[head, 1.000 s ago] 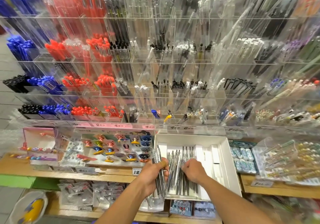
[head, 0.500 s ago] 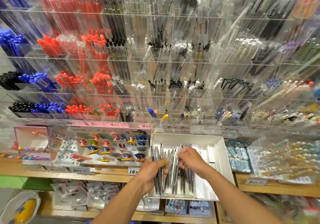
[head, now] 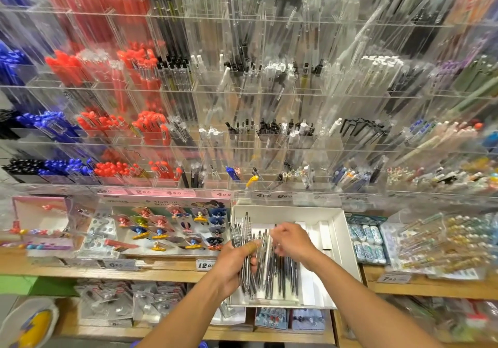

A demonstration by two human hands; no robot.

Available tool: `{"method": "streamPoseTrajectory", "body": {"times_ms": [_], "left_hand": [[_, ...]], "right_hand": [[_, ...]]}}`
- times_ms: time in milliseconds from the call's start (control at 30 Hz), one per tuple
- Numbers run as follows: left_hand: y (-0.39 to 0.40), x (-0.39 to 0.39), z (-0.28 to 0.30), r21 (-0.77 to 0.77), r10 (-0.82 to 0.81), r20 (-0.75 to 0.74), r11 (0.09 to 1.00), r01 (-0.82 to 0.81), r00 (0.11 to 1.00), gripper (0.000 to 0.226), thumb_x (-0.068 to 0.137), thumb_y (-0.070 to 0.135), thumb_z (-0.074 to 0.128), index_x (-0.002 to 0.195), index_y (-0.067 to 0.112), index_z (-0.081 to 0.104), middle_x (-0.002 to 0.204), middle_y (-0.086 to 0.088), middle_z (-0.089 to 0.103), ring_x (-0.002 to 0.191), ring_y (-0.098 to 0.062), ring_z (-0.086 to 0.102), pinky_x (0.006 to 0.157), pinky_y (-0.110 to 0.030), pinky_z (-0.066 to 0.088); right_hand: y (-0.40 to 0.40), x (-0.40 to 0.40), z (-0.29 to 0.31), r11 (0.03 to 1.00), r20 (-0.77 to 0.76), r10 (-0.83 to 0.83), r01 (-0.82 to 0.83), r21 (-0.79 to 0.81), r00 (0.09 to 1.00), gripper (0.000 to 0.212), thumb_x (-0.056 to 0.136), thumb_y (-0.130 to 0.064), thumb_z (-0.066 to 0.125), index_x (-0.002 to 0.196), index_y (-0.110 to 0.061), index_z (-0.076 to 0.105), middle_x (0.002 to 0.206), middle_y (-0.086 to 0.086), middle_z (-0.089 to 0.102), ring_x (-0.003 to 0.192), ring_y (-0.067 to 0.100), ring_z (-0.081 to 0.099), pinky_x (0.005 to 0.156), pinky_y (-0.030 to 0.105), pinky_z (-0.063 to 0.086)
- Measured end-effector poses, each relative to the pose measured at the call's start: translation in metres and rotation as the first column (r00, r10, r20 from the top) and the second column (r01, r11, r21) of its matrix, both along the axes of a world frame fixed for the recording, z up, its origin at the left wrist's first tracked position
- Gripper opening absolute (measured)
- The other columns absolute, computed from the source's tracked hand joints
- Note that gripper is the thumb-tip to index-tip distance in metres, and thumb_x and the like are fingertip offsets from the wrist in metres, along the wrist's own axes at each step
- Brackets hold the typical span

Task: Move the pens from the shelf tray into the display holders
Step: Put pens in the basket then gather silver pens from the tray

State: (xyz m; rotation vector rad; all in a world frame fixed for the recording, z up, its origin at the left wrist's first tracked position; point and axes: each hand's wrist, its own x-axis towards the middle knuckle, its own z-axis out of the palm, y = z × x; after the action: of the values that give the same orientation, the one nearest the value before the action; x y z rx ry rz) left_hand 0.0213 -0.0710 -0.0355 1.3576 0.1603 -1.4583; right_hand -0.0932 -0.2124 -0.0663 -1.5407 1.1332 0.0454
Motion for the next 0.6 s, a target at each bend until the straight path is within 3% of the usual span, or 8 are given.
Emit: {"method": "streamPoseTrajectory", "body": {"times_ms": [100,167,233,367,500,600], "left_hand": [[0.004,0.004,0.001,0.017,0.038,-0.018,0.999,-0.038,0.999,0.072,0.068,0.016,0.085,0.125,0.004,0.043,0.072,-0.006,0.069,0.055,-0.015,0.056,0.049,-0.029,0.051],[0.006,0.005,0.002,0.005,0.024,-0.013,1.0,-0.024,1.0,0.076,0.065,0.021,0.086,0.126,0.001,0.045,0.071,-0.006,0.068,0.055,-0.015,0.056,0.05,-0.029,0.052],[0.007,0.006,0.002,-0.005,0.019,-0.014,1.0,-0.019,1.0,0.081,0.064,0.024,0.085,0.13,0.0,0.044,0.071,-0.006,0.066,0.056,-0.016,0.057,0.053,-0.03,0.053],[0.006,0.007,-0.001,-0.016,0.014,-0.006,1.0,-0.014,1.0,0.084,0.071,0.025,0.081,0.137,-0.005,0.039,0.073,-0.008,0.064,0.058,-0.017,0.057,0.054,-0.029,0.052],[0.003,0.006,-0.001,-0.002,-0.002,0.017,1.0,0.002,1.0,0.072,0.081,0.024,0.077,0.135,-0.008,0.042,0.074,-0.009,0.065,0.06,-0.018,0.058,0.055,-0.029,0.052],[0.001,0.004,-0.001,0.018,-0.008,0.029,1.0,0.007,1.0,0.065,0.086,0.022,0.074,0.134,-0.008,0.043,0.075,-0.009,0.065,0.06,-0.018,0.058,0.054,-0.028,0.052]], "right_hand": [[0.003,-0.017,-0.029,0.951,-0.377,0.19,-0.264,-0.157,0.907,0.026,0.097,-0.022,0.057,0.08,-0.004,0.063,0.087,-0.009,0.057,0.073,0.018,0.065,0.081,0.036,0.058],[0.012,-0.023,-0.043,0.906,-0.525,0.25,-0.387,-0.169,0.814,0.033,0.097,-0.017,0.055,0.065,-0.01,0.051,0.068,-0.003,0.051,0.061,0.018,0.055,0.069,0.033,0.057],[0.019,-0.022,-0.05,0.891,-0.574,0.219,-0.402,-0.211,0.789,0.035,0.095,-0.01,0.053,0.061,-0.015,0.045,0.064,-0.001,0.05,0.059,0.016,0.054,0.059,0.028,0.05],[0.03,-0.009,-0.049,0.877,-0.643,0.203,-0.429,-0.216,0.738,0.033,0.087,0.004,0.053,0.062,-0.016,0.046,0.065,-0.003,0.049,0.059,0.013,0.051,0.057,0.024,0.044],[0.03,-0.01,-0.054,0.913,-0.627,0.159,-0.356,-0.201,0.762,0.028,0.089,-0.003,0.055,0.065,-0.017,0.051,0.069,-0.003,0.056,0.056,0.009,0.051,0.044,0.02,0.036],[0.029,-0.014,-0.057,0.945,-0.562,0.093,-0.251,-0.211,0.822,0.02,0.094,-0.013,0.056,0.074,-0.014,0.056,0.07,-0.002,0.059,0.056,0.008,0.054,0.042,0.019,0.038]]}}
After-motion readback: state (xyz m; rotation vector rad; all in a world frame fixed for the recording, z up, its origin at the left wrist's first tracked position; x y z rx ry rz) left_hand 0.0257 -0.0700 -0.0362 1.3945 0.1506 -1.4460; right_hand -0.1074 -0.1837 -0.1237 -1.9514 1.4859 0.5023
